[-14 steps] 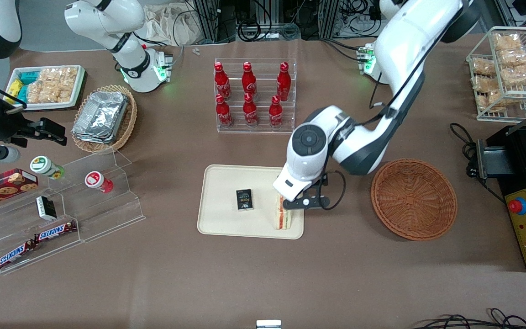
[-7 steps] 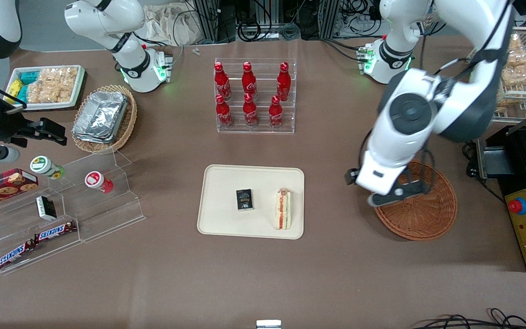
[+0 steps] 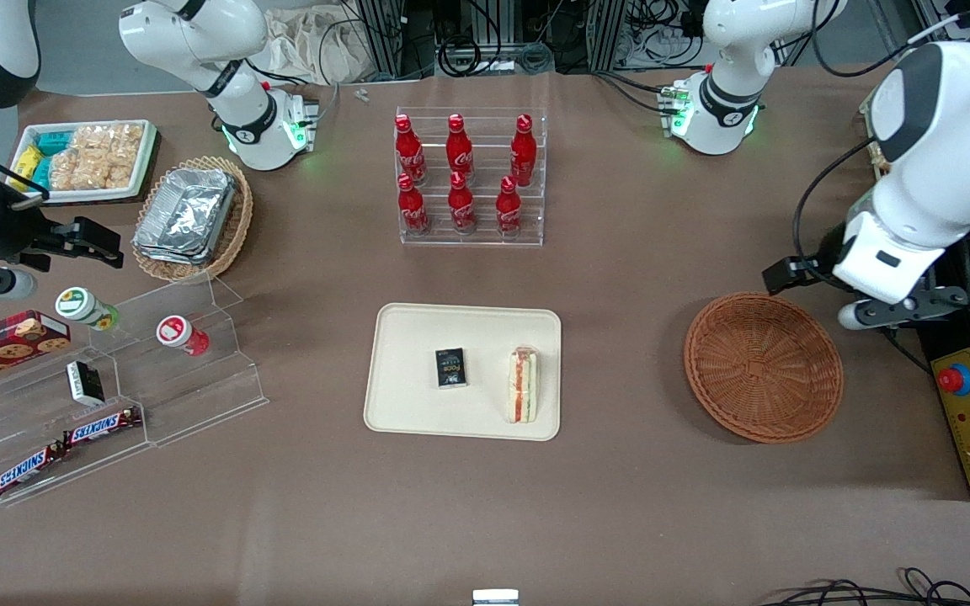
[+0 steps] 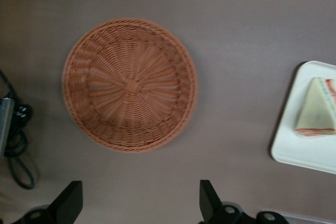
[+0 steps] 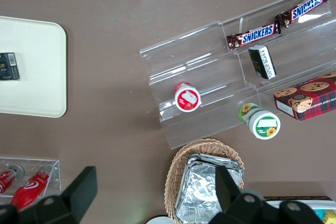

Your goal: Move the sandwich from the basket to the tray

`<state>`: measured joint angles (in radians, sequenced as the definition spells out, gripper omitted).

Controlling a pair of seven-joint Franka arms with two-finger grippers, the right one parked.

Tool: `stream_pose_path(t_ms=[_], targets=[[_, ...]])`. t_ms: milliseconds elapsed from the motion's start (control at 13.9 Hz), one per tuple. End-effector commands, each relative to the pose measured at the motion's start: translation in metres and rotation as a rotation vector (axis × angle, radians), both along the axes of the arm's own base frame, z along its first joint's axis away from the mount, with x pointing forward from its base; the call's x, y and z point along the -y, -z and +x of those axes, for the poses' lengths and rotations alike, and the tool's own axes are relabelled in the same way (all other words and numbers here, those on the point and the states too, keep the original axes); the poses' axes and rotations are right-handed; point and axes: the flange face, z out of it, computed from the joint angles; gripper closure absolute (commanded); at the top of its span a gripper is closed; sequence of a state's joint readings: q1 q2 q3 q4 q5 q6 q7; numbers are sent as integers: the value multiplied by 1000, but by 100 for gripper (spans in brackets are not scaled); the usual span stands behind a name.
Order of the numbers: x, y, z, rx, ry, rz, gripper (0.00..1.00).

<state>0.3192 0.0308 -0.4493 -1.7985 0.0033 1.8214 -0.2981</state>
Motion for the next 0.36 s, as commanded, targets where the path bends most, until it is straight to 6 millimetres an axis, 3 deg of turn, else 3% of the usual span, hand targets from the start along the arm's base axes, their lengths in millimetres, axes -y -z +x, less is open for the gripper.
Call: stream_pose_path(t_ms=[0, 289], targets=[[-1, -10, 7, -19, 22, -19, 0], [-19, -18, 39, -25, 14, -20, 0]])
